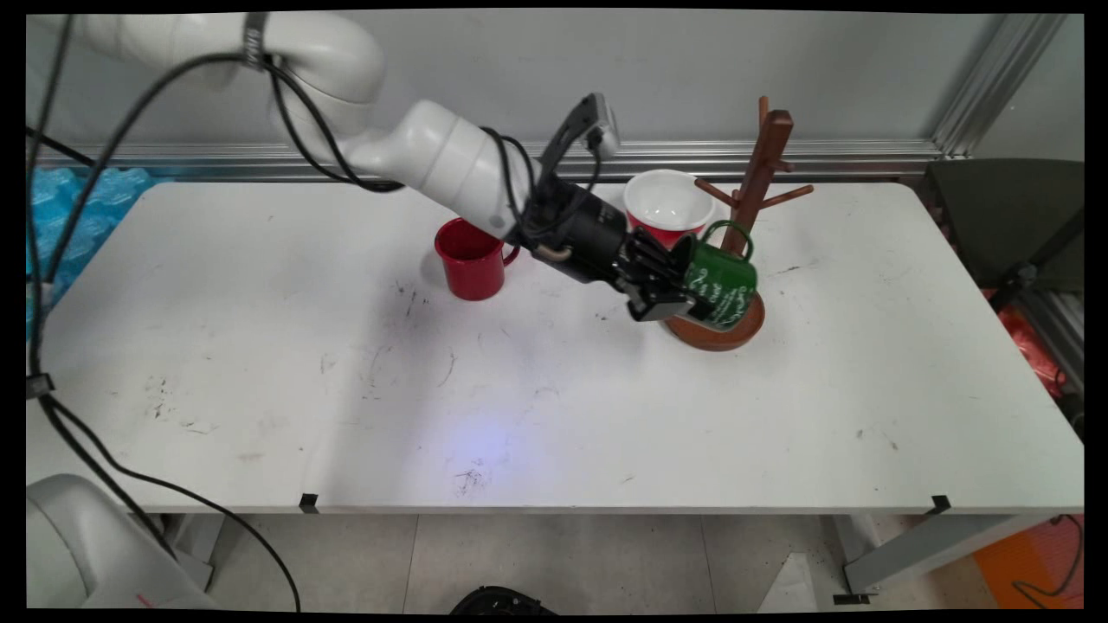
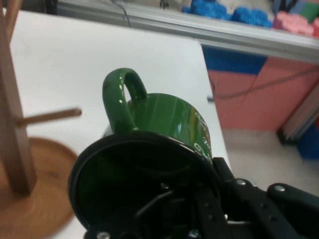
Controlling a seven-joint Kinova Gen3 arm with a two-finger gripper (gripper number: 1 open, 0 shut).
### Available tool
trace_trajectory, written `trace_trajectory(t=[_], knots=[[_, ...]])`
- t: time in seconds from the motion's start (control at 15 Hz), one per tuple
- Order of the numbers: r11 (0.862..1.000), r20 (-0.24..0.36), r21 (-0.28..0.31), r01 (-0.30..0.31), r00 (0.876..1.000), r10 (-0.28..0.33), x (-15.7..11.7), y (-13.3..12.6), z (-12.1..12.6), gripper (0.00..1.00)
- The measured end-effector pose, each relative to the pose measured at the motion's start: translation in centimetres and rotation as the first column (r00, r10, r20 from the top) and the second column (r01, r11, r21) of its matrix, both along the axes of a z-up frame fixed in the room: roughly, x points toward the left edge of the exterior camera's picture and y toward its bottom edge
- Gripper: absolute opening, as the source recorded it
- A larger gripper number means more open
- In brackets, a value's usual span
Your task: Place the picked object on the table
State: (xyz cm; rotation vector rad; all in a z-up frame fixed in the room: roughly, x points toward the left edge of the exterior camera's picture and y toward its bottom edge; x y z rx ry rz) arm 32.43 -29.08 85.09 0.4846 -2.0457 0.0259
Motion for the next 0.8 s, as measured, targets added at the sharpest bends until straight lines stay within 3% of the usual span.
trace_trajectory(t=[0.33,0.8], knots=[[0.999,0.161,-0.002,0.04,0.986,-0.039,4.2,1.1,1.1,0.0],[0.997,0.309,-0.001,0.074,0.949,-0.07,8.3,1.6,1.4,0.0]])
